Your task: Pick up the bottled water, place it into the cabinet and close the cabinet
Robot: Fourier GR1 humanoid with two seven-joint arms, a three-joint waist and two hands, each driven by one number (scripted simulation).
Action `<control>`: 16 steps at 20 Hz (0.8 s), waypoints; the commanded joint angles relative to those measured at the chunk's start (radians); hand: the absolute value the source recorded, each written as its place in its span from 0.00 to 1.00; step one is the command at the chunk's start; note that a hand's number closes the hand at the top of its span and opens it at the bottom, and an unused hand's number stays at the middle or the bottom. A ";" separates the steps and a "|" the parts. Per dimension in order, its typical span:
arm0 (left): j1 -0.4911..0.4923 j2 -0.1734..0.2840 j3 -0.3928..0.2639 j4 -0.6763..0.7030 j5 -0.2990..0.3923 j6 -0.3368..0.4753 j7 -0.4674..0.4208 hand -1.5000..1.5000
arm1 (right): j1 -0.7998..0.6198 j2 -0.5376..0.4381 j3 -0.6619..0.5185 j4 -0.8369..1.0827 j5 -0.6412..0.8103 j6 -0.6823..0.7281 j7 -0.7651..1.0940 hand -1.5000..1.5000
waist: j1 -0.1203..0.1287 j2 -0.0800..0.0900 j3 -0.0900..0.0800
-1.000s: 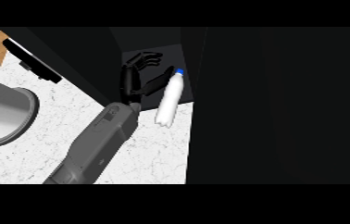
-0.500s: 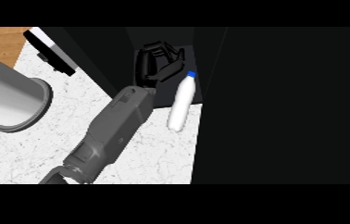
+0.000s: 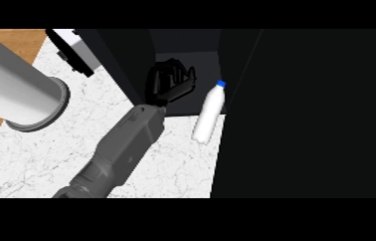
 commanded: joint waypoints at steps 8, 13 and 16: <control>0.312 0.034 -0.103 -0.303 -0.003 -0.149 0.036 1.00 | 0.087 0.034 0.034 -0.152 -0.066 0.032 0.102 1.00 | 0.054 -0.018 0.001; 0.466 0.086 -0.172 -0.510 -0.046 -0.119 0.091 1.00 | 0.061 0.014 0.067 -0.214 -0.072 -0.030 0.153 1.00 | 0.067 -0.021 0.000; 0.516 0.156 -0.173 -0.592 -0.066 -0.130 0.121 0.00 | 0.108 0.046 0.082 -0.232 -0.058 0.043 0.121 1.00 | 0.050 -0.018 0.001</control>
